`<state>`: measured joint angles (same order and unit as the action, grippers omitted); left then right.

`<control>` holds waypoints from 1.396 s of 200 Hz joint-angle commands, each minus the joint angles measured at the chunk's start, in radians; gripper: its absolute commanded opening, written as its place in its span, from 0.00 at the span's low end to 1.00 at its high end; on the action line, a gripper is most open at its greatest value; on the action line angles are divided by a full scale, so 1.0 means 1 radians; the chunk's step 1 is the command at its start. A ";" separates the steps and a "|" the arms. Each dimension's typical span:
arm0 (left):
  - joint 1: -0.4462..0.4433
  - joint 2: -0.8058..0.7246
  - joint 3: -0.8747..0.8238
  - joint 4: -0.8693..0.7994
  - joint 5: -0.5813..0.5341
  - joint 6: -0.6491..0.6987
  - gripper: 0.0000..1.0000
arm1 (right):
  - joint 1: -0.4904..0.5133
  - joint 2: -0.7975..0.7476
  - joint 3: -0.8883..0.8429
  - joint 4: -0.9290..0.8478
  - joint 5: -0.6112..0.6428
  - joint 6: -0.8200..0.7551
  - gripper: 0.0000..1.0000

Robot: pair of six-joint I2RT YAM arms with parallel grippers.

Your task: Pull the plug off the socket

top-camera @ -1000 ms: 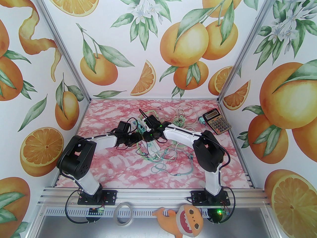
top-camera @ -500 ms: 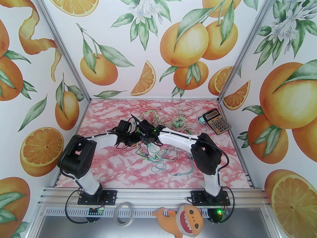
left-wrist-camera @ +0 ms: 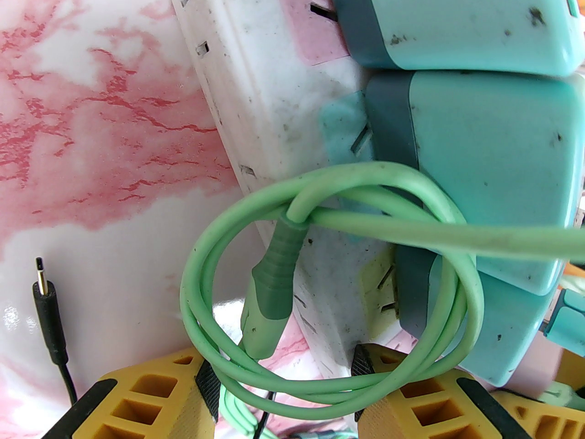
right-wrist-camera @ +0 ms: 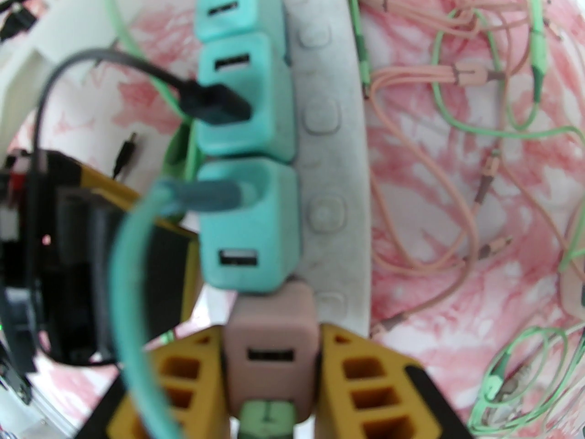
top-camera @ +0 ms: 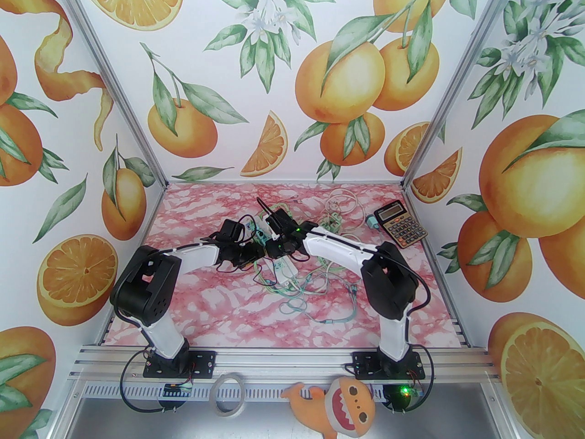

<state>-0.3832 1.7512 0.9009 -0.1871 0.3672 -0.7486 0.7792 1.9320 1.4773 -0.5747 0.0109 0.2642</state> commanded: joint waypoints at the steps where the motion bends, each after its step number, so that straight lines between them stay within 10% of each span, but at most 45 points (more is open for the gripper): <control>1: 0.001 0.039 -0.008 -0.099 -0.085 0.020 0.51 | 0.034 -0.049 0.034 -0.024 0.090 -0.034 0.29; 185: 0.016 -0.008 0.075 -0.244 -0.171 0.087 0.52 | 0.002 -0.132 -0.068 -0.144 0.259 0.008 0.30; 279: 0.046 -0.223 0.084 -0.337 -0.230 0.129 0.57 | 0.004 -0.163 -0.077 -0.042 -0.087 -0.010 0.31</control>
<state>-0.3431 1.6253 0.9630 -0.4778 0.1711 -0.6426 0.7841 1.7893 1.4113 -0.6746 0.0776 0.2569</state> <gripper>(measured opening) 0.559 0.310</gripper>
